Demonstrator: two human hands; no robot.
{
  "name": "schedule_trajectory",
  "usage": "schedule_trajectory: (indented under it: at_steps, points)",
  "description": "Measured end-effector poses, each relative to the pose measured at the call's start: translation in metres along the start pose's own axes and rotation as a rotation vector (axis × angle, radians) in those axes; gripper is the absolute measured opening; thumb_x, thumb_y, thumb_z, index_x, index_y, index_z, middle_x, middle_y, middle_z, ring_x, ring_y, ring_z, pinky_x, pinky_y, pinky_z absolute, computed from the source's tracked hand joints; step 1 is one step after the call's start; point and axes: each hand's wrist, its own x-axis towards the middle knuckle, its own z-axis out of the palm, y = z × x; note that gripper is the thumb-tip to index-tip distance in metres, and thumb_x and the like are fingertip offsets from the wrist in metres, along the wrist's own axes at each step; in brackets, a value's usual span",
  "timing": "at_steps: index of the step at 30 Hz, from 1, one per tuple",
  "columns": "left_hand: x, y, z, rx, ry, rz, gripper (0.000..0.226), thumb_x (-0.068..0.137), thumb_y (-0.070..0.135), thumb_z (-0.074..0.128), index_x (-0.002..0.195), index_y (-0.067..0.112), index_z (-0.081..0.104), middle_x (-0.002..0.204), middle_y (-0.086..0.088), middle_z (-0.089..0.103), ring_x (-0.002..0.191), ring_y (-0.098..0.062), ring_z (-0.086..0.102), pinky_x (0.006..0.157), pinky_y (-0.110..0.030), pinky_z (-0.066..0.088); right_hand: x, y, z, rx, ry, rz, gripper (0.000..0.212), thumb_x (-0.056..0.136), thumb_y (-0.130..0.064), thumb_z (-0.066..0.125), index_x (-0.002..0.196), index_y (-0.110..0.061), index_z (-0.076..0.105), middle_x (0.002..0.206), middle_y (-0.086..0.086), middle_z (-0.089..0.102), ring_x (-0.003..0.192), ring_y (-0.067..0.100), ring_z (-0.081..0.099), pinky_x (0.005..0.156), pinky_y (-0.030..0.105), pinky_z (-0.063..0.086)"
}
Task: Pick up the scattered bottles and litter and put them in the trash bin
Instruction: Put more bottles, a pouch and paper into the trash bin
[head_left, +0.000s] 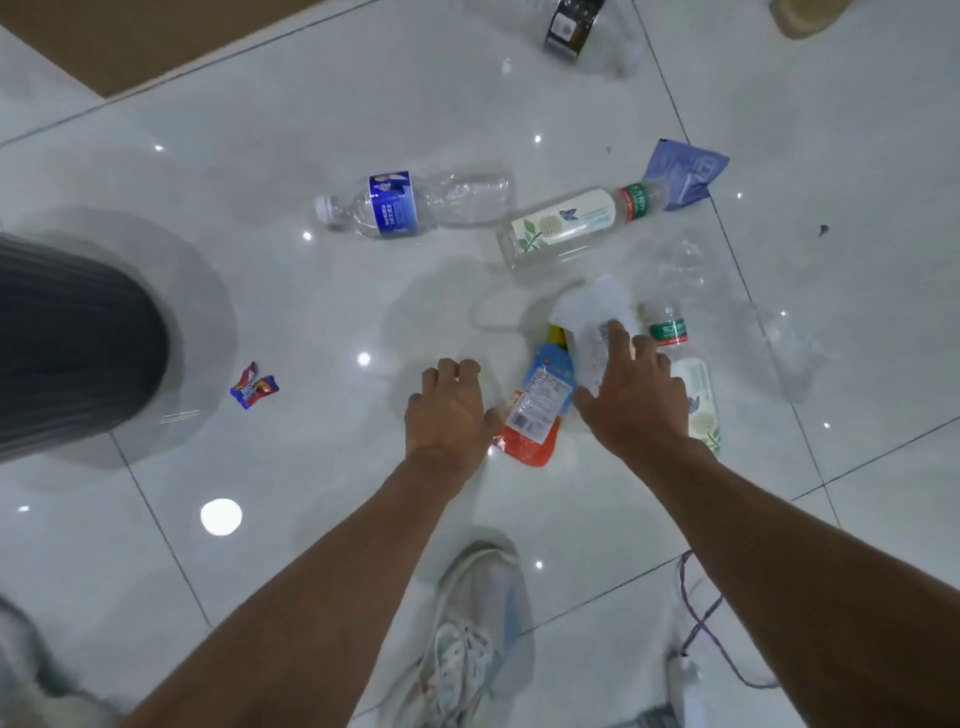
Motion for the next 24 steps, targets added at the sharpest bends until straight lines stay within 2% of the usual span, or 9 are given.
schedule_trajectory:
  at_steps: [4, 7, 10, 13, 18, 21, 24]
  points:
    - [0.016, 0.023, 0.039, -0.066, 0.028, -0.017, 0.067, 0.085, 0.048, 0.061, 0.138, 0.015, 0.035, 0.133, -0.006, 0.040, 0.122, -0.024, 0.039, 0.093, -0.038, 0.043, 0.017, 0.011, 0.022, -0.043, 0.016, -0.048, 0.096, 0.081, -0.045, 0.068, 0.152, -0.020, 0.007, 0.144, 0.017, 0.031, 0.126, 0.037, 0.042, 0.096, 0.051, 0.042]
    - [0.023, 0.036, 0.059, -0.019, 0.059, -0.014, 0.074, 0.079, 0.057, 0.063, 0.132, 0.014, 0.037, 0.126, -0.007, 0.043, 0.116, -0.025, 0.043, 0.090, -0.038, 0.041, 0.026, 0.015, 0.034, -0.058, 0.031, -0.063, 0.102, 0.079, -0.048, 0.069, 0.152, -0.023, 0.003, 0.148, 0.020, 0.025, 0.128, 0.038, 0.039, 0.097, 0.052, 0.041]
    - [0.025, 0.046, 0.069, -0.002, 0.113, -0.027, 0.071, 0.078, 0.060, 0.062, 0.126, 0.014, 0.040, 0.116, -0.007, 0.050, 0.105, -0.025, 0.051, 0.085, -0.037, 0.043, 0.032, 0.019, 0.040, -0.087, 0.047, -0.066, 0.105, 0.078, -0.048, 0.070, 0.152, -0.025, -0.001, 0.148, 0.022, 0.022, 0.129, 0.040, 0.038, 0.096, 0.052, 0.042]
    - [0.028, 0.047, 0.069, -0.027, 0.112, -0.024, 0.062, 0.080, 0.054, 0.063, 0.122, 0.014, 0.042, 0.111, -0.007, 0.054, 0.102, -0.026, 0.054, 0.085, -0.038, 0.044, 0.035, 0.019, 0.041, -0.091, 0.046, -0.059, 0.106, 0.078, -0.045, 0.070, 0.151, -0.026, -0.004, 0.149, 0.022, 0.021, 0.128, 0.040, 0.039, 0.095, 0.051, 0.043]
    - [0.028, 0.027, 0.056, -0.194, -0.025, -0.142, 0.047, 0.084, 0.041, 0.063, 0.123, 0.017, 0.050, 0.117, -0.008, 0.052, 0.106, -0.028, 0.057, 0.081, -0.038, 0.049, 0.032, 0.013, 0.043, -0.040, 0.041, -0.029, 0.102, 0.081, -0.029, 0.067, 0.152, -0.027, -0.007, 0.152, 0.023, 0.016, 0.126, 0.042, 0.039, 0.090, 0.051, 0.045]
    - [0.024, 0.010, 0.045, -0.216, 0.006, -0.196, 0.047, 0.086, 0.039, 0.062, 0.121, 0.014, 0.045, 0.110, -0.009, 0.061, 0.101, -0.030, 0.060, 0.074, -0.035, 0.044, 0.030, 0.006, 0.041, -0.007, 0.032, 0.012, 0.097, 0.083, -0.014, 0.057, 0.151, -0.029, -0.010, 0.154, 0.024, 0.011, 0.128, 0.043, 0.037, 0.091, 0.052, 0.046]
    - [0.018, -0.012, 0.031, -0.225, 0.035, -0.218, 0.046, 0.084, 0.036, 0.063, 0.117, 0.012, 0.042, 0.101, -0.008, 0.064, 0.092, -0.029, 0.062, 0.068, -0.031, 0.041, 0.028, -0.003, 0.039, 0.018, 0.020, 0.023, 0.094, 0.084, -0.006, 0.052, 0.152, -0.026, -0.011, 0.152, 0.023, 0.019, 0.123, 0.043, 0.043, 0.090, 0.052, 0.048]
